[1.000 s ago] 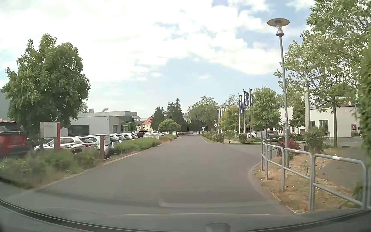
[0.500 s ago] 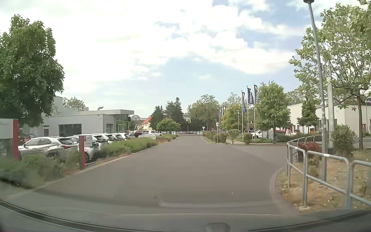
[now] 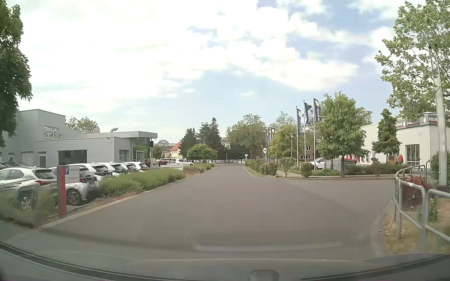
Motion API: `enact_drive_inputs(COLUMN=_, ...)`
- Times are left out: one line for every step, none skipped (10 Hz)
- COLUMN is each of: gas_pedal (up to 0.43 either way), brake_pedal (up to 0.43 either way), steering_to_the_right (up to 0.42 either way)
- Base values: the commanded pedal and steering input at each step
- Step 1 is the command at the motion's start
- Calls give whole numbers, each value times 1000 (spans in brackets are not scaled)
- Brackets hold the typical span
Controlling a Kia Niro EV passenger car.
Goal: Follow the waypoints while adhering to traffic rules and regulations
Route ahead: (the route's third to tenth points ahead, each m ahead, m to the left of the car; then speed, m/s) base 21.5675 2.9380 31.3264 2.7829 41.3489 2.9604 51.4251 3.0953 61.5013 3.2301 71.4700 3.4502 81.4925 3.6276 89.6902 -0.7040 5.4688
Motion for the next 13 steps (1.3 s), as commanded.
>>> enact_drive_inputs(gas_pedal=0, brake_pedal=24, steering_to_the_right=7)
enact_drive_inputs(gas_pedal=0, brake_pedal=24, steering_to_the_right=10)
enact_drive_inputs(gas_pedal=0, brake_pedal=30, steering_to_the_right=14)
enact_drive_inputs(gas_pedal=8, brake_pedal=24, steering_to_the_right=17)
enact_drive_inputs(gas_pedal=8, brake_pedal=30, steering_to_the_right=19)
enact_drive_inputs(gas_pedal=8, brake_pedal=24, steering_to_the_right=19)
enact_drive_inputs(gas_pedal=8, brake_pedal=30, steering_to_the_right=19)
enact_drive_inputs(gas_pedal=8, brake_pedal=30, steering_to_the_right=19)
enact_drive_inputs(gas_pedal=8, brake_pedal=24, steering_to_the_right=19)
enact_drive_inputs(gas_pedal=8, brake_pedal=30, steering_to_the_right=19)
enact_drive_inputs(gas_pedal=20, brake_pedal=30, steering_to_the_right=18)
enact_drive_inputs(gas_pedal=20, brake_pedal=30, steering_to_the_right=17)
enact_drive_inputs(gas_pedal=39, brake_pedal=30, steering_to_the_right=16)
